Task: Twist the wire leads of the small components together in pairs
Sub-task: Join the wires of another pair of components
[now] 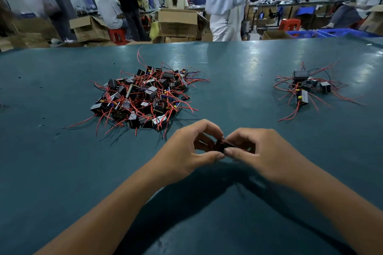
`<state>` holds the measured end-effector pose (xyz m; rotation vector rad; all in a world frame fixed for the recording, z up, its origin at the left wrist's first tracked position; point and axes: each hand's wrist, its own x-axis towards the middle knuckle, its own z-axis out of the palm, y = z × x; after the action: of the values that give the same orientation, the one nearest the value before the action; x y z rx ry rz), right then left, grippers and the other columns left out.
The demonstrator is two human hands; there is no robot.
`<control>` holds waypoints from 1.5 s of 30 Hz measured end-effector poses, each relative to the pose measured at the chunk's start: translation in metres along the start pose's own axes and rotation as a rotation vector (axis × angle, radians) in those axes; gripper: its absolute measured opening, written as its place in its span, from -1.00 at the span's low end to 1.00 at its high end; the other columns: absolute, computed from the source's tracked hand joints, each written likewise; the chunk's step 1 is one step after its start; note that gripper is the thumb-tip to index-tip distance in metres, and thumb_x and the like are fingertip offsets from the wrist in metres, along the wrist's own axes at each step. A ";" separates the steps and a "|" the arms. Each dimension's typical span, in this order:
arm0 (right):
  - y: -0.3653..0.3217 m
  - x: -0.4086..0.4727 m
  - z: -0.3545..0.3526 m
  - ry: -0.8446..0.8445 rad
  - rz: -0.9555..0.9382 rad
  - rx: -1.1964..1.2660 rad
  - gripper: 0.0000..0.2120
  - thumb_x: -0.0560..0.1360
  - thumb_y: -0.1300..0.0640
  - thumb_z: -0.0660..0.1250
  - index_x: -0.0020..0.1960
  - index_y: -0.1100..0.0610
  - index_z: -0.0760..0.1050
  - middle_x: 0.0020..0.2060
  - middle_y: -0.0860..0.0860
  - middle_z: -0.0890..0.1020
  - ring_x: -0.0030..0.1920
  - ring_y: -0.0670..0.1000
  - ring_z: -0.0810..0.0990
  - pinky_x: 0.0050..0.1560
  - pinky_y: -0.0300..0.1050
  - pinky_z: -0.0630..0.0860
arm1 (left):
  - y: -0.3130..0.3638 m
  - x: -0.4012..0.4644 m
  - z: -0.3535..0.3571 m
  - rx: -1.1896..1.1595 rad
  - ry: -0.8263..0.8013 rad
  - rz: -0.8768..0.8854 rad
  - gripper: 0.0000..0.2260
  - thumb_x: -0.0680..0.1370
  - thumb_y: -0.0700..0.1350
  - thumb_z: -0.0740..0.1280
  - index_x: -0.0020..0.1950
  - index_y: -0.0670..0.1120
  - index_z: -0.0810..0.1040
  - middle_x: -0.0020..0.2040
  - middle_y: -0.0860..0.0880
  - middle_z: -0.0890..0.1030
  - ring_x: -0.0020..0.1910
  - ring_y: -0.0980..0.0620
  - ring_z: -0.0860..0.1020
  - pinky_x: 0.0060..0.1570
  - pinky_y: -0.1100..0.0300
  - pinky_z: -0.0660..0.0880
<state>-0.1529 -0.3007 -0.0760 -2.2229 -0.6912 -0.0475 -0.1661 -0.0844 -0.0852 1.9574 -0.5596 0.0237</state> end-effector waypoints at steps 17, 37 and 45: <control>-0.018 -0.009 0.017 0.089 0.278 0.255 -0.80 0.49 -0.08 0.40 -0.13 0.04 0.50 -0.42 -0.02 0.68 -0.46 -0.01 0.66 -0.53 -0.18 0.48 | 0.005 -0.001 0.014 -0.162 0.134 -0.077 -0.97 0.54 -0.12 0.40 -0.06 -0.05 0.64 -0.15 0.04 0.67 -0.16 -0.05 0.66 -0.30 0.04 0.64; -0.016 -0.009 0.011 0.156 0.124 0.340 -0.88 0.45 0.24 0.43 -0.23 0.08 0.58 -0.44 0.04 0.61 -0.42 0.04 0.56 -0.46 -0.09 0.46 | 0.008 -0.003 0.012 -0.208 0.046 -0.098 -0.89 0.58 -0.32 0.36 -0.10 -0.17 0.63 -0.29 0.01 0.63 -0.30 0.10 0.58 -0.24 0.28 0.52; -0.018 -0.011 0.012 0.142 0.160 0.407 -0.87 0.42 0.10 0.51 -0.23 0.10 0.58 -0.37 0.12 0.65 -0.31 0.29 0.60 -0.51 -0.10 0.45 | 0.009 -0.004 0.013 -0.148 0.112 -0.077 -0.95 0.51 -0.19 0.41 -0.14 -0.10 0.63 -0.30 0.03 0.65 -0.30 0.11 0.60 -0.25 0.23 0.54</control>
<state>-0.1735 -0.2874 -0.0748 -1.8543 -0.4014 0.0154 -0.1761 -0.0978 -0.0842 1.8199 -0.4008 0.0415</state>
